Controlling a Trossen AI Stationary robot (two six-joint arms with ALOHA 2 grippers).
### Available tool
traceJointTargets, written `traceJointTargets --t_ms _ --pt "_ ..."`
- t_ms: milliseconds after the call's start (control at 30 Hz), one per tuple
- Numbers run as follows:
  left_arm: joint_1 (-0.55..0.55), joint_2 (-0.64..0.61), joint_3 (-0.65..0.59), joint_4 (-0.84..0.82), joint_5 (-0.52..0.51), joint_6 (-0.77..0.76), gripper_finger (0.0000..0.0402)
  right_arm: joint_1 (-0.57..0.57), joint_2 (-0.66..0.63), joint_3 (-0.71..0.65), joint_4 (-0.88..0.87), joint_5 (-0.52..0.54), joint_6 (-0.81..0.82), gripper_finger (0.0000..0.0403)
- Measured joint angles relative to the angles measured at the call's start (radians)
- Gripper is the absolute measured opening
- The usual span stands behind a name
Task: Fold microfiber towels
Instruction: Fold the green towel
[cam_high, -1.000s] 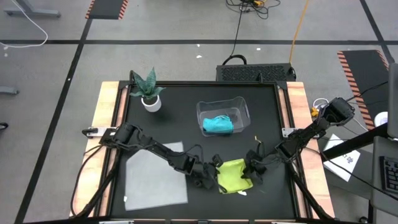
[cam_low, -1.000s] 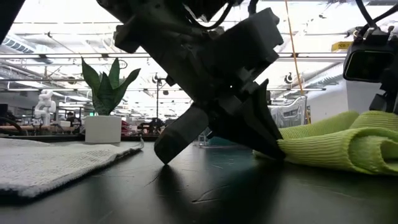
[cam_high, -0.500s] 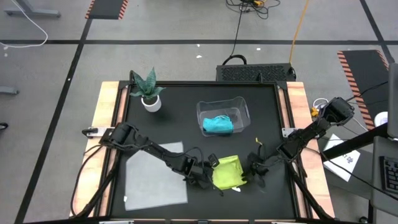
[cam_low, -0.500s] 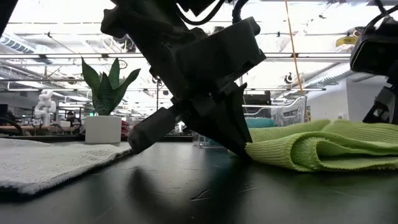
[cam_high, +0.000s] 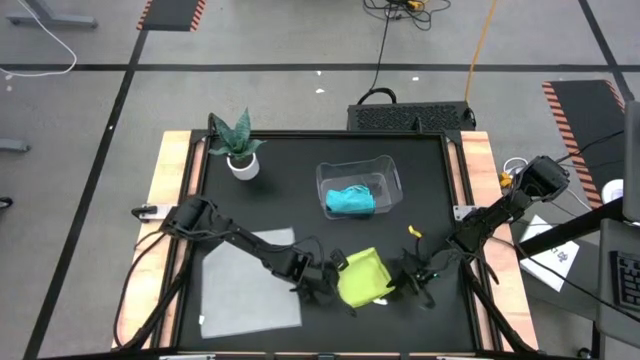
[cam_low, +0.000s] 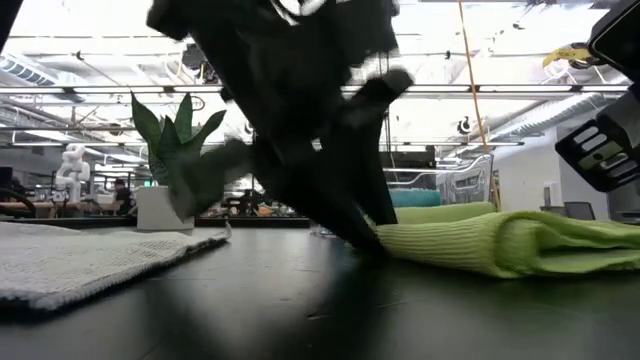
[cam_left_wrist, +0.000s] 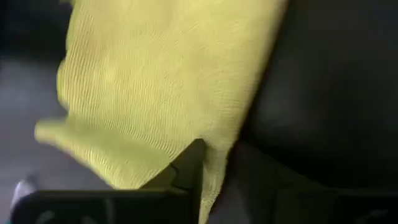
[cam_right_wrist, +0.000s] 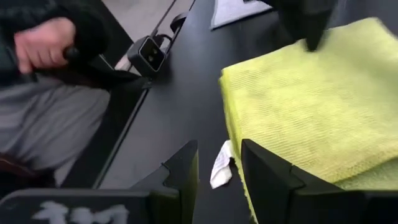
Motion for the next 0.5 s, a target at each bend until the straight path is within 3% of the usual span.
traceJointTargets --t_ms 267,500 --pt "-0.035 -0.040 0.002 0.059 0.008 -0.021 0.0143 0.000 0.000 0.000 -0.020 0.000 -0.111 0.0112" --pt "-0.073 -0.039 0.001 0.149 0.006 -0.088 0.0144 -0.002 0.000 0.000 -0.081 0.063 -0.101 0.0112"
